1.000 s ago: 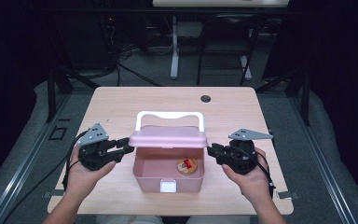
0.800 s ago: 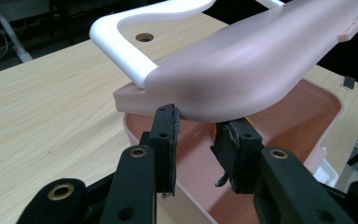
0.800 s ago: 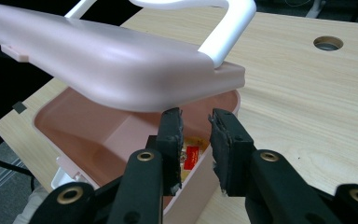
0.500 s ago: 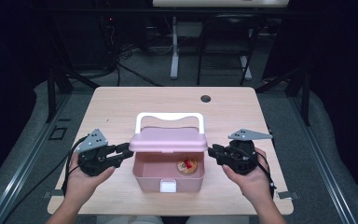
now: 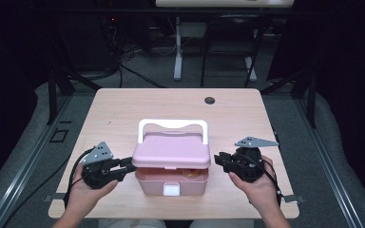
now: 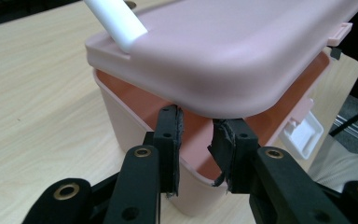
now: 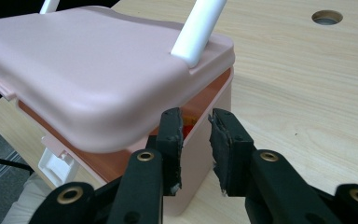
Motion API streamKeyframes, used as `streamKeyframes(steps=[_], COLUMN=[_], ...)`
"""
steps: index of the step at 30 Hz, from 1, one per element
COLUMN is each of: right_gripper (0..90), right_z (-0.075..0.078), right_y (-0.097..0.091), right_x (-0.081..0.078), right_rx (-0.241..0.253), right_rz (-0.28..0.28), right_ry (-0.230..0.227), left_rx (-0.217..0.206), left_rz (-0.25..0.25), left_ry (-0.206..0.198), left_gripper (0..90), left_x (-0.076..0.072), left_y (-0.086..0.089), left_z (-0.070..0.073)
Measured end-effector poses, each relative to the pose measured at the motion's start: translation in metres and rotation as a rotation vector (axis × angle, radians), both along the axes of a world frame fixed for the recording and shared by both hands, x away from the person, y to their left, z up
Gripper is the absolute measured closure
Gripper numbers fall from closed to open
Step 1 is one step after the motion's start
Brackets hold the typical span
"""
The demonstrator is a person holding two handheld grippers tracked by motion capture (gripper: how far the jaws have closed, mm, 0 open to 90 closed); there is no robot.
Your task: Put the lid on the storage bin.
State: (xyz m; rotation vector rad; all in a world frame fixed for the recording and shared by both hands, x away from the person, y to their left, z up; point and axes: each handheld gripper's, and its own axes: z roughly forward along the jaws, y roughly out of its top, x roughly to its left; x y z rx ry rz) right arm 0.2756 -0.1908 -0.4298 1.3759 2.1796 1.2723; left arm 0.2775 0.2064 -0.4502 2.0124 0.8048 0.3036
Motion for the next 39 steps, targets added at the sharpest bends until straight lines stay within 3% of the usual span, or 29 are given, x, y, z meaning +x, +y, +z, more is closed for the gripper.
streamKeyframes(steps=[11, 15, 20, 33, 39], right_gripper=[73.0, 73.0, 73.0, 72.6, 72.2], right_z=[-0.004, -0.004, -0.005, -0.011, -0.015], right_y=[0.001, 0.001, 0.001, -0.002, -0.005], right_x=[0.001, 0.001, 0.002, 0.006, 0.01], right_rx=[0.006, 0.007, 0.007, 0.007, 0.004], right_rz=[0.0, 0.0, -0.003, -0.011, -0.03], right_ry=[0.004, 0.005, 0.003, 0.012, 0.02], left_rx=[0.044, 0.039, -0.011, -0.031, -0.054], left_rz=[0.014, 0.036, 0.055, 0.103, 0.138], left_ry=[0.032, 0.031, 0.025, 0.036, 0.033], left_gripper=[70.3, 70.4, 70.0, 64.0, 60.0], left_x=[-0.009, -0.009, -0.006, 0.016, 0.032], left_y=[0.009, 0.015, 0.021, 0.024, 0.024], left_z=[-0.012, -0.013, -0.009, -0.01, -0.003])
